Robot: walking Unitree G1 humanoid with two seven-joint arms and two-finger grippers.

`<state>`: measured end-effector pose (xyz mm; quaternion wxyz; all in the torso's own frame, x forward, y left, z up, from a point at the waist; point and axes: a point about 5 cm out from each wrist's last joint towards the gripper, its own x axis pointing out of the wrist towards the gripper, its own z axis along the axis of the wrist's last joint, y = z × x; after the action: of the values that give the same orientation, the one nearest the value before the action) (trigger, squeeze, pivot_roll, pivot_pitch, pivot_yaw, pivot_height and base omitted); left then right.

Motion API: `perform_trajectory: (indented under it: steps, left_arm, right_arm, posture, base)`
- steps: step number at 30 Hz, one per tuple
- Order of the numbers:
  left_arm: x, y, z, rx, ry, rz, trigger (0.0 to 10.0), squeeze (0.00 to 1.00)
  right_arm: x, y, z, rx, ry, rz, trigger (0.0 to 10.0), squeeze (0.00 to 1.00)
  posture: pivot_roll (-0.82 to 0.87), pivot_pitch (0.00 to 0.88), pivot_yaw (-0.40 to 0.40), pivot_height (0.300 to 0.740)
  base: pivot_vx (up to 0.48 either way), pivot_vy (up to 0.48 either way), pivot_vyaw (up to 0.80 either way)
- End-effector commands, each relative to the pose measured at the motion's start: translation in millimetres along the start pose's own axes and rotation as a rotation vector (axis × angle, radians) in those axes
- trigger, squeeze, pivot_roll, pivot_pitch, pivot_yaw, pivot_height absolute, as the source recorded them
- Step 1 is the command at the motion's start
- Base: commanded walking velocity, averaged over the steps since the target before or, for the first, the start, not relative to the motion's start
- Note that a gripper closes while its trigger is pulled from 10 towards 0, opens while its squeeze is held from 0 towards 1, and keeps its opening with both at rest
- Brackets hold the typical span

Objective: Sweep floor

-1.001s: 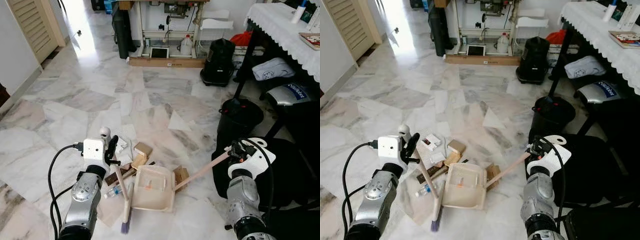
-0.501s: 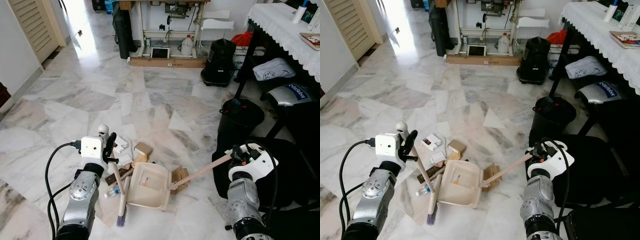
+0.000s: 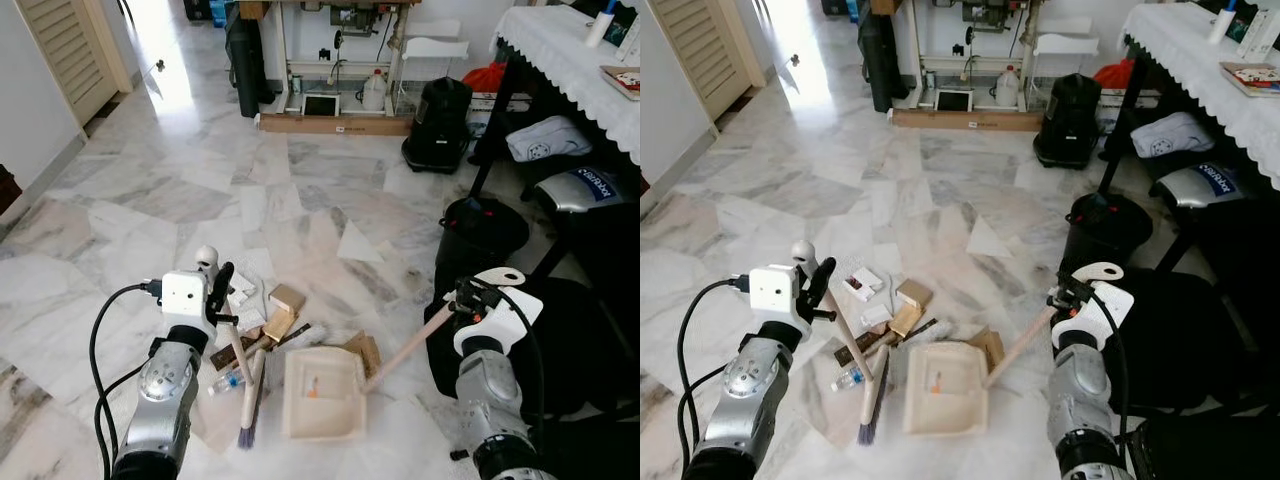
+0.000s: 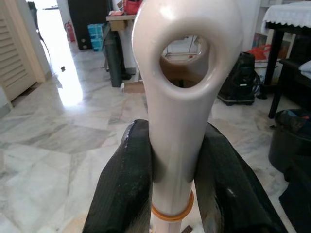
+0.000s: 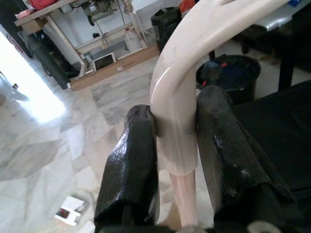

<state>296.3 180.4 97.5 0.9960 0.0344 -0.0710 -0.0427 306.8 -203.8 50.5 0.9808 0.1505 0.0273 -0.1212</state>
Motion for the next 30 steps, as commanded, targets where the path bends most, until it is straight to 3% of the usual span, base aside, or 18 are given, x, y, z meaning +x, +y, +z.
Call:
perform_trajectory:
  steps: [1, 6, 30]
  left_arm:
    - [3.3, 1.2, 12.4, 0.02, -0.06, 0.004, 10.0, 0.0]
    - [5.5, 1.1, 12.6, 0.019, -0.062, 0.003, 10.0, 0.0]
    - [10.2, -4.0, 18.2, 0.023, -0.071, -0.022, 10.0, 0.0]
  right_arm:
    - [2.5, 2.3, 11.6, -0.011, -0.064, 0.013, 10.0, 0.0]
    - [3.2, 0.3, 12.7, -0.015, -0.07, 0.009, 10.0, 0.0]
    - [5.6, 6.0, 9.0, 0.013, -0.056, 0.015, 10.0, 0.0]
  posture:
    - [0.0, 0.0, -0.014, 0.74]
    - [-0.01, 0.0, -0.007, 0.74]
    - [0.01, 0.0, 0.005, 0.74]
  base:
    - [0.0, 0.0, 0.0]
    - [0.0, 0.0, 0.27]
    - [0.0, 0.0, 0.79]
